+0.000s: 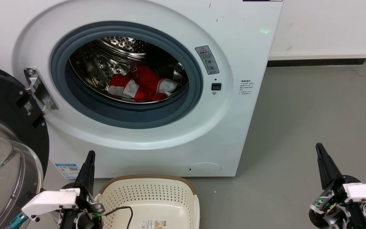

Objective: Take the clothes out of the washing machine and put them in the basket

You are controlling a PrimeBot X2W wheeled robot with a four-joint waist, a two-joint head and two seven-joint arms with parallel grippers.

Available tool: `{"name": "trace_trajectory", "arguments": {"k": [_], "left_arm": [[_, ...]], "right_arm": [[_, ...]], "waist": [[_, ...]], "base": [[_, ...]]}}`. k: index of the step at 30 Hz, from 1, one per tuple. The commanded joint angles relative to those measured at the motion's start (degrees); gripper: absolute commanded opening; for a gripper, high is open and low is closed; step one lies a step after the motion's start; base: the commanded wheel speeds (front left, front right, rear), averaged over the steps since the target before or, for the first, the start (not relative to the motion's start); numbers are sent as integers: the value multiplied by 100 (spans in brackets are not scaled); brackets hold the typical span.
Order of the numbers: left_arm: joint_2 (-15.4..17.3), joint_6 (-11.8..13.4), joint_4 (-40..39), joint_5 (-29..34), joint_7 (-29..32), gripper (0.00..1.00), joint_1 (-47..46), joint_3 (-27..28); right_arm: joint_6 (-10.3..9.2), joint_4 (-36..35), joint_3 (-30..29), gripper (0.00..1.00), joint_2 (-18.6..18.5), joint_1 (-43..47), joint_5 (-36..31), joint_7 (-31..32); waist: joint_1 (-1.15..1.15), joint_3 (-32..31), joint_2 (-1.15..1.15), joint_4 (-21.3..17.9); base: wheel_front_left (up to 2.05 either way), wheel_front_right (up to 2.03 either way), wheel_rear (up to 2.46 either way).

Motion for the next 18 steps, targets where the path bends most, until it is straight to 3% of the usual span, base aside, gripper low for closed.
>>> {"name": "trace_trajectory", "arguments": {"k": [1, 18], "left_arm": [[-9, -12, -3, 0, 15, 0, -39, 10], [-9, -12, -3, 0, 15, 0, -39, 10]], "right_arm": [[-2, 9, 2, 0, 13, -70, -26, -2], [-2, 8, 2, 0, 13, -70, -25, -2]], "waist": [[0, 0, 0, 0], [0, 0, 0, 0]], "base": [[0, 0, 0], [0, 0, 0]]}}
